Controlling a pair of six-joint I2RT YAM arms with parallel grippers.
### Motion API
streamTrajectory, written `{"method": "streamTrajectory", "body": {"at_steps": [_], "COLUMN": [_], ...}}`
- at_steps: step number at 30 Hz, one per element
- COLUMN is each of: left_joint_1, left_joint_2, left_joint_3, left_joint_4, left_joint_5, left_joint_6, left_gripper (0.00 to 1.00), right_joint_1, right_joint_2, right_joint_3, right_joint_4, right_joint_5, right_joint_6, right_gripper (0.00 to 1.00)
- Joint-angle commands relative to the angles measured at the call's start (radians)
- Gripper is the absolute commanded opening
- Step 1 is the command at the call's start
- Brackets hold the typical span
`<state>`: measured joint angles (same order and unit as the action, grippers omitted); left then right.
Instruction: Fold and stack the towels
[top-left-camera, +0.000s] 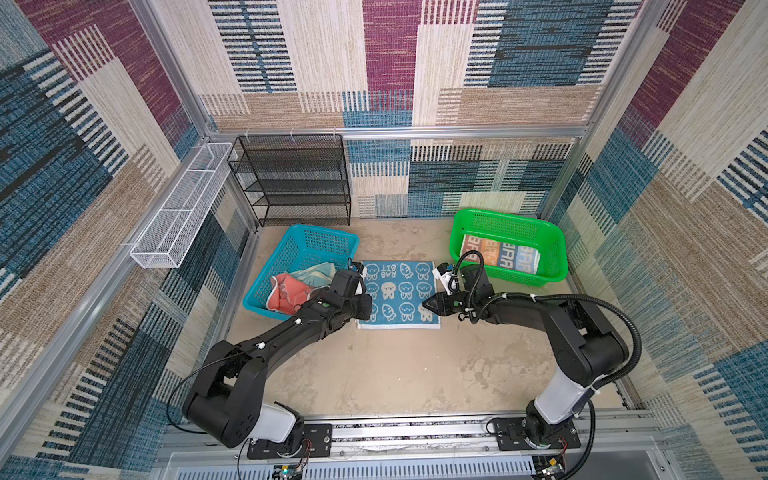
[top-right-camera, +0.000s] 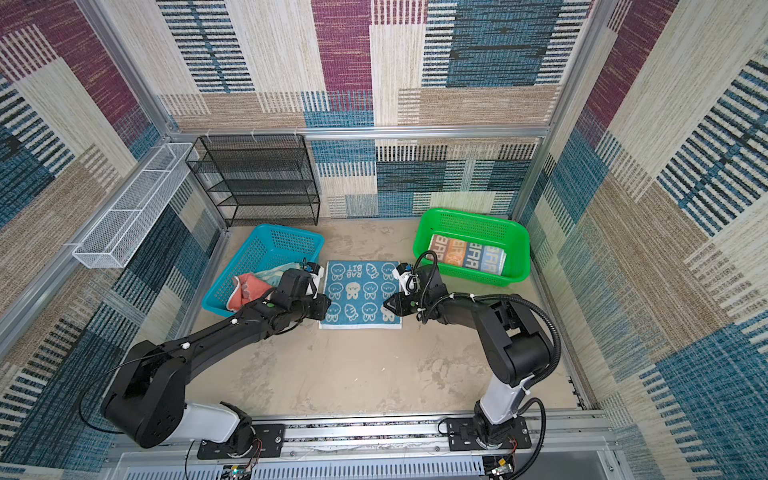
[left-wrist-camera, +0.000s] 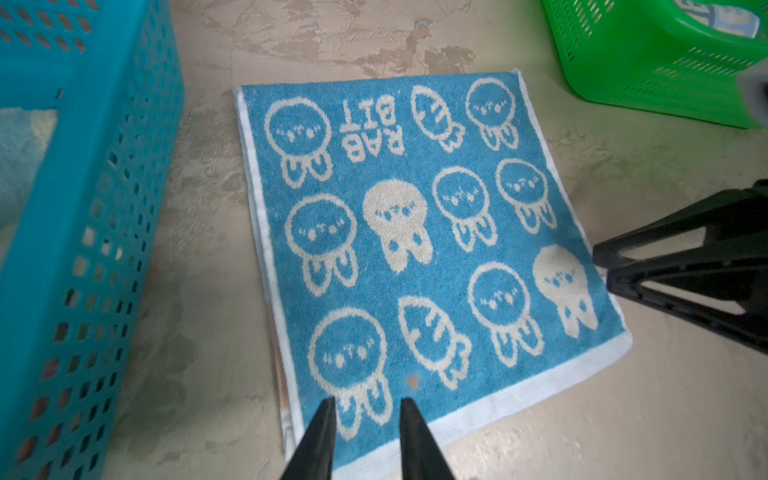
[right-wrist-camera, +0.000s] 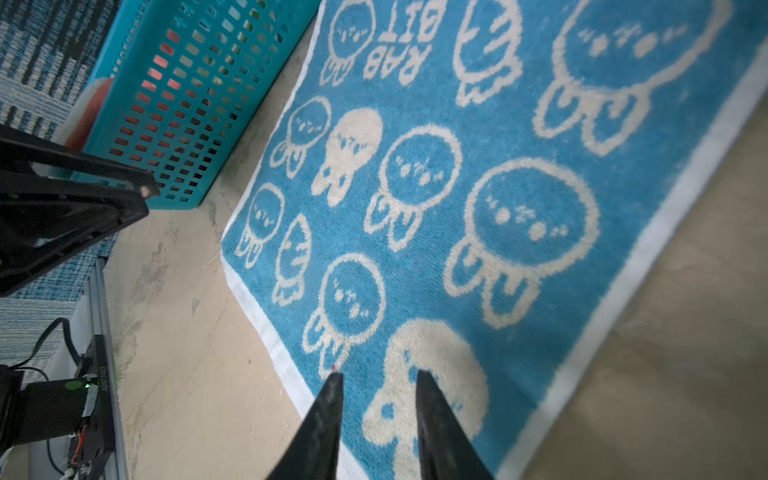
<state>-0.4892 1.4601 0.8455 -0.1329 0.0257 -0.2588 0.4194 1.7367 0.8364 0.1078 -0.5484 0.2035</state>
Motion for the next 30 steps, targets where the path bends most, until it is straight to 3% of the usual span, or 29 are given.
{"method": "streamTrajectory", "body": {"at_steps": [1, 5, 10, 20, 26, 30], "left_joint_1": [-0.002, -0.003, -0.004, -0.003, -0.004, -0.004], "left_joint_2": [0.043, 0.087, 0.101, 0.208, 0.341, 0.425], "left_joint_3": [0.038, 0.07, 0.097, 0.269, 0.414, 0.495], "left_joint_4": [0.017, 0.015, -0.006, -0.089, -0.144, -0.184], "left_joint_5": [0.011, 0.016, -0.017, -0.105, -0.086, -0.075], "left_joint_6": [-0.017, -0.026, -0.024, -0.006, 0.0, -0.005], "left_gripper": [0.31, 0.32, 0.34, 0.37, 0.37, 0.37], "right_joint_1": [0.069, 0.116, 0.141, 0.167, 0.167, 0.167], "right_joint_2": [0.04, 0.11, 0.096, -0.134, -0.274, -0.319], "right_joint_3": [0.054, 0.077, -0.023, -0.254, -0.244, -0.184], "right_joint_4": [-0.084, -0.152, -0.158, -0.183, -0.237, -0.231], "right_joint_5": [0.15, 0.234, 0.274, 0.265, 0.293, 0.358], "right_joint_6": [-0.03, -0.019, 0.016, 0.097, 0.101, 0.093], "right_gripper": [0.33, 0.33, 0.32, 0.33, 0.33, 0.43]}}
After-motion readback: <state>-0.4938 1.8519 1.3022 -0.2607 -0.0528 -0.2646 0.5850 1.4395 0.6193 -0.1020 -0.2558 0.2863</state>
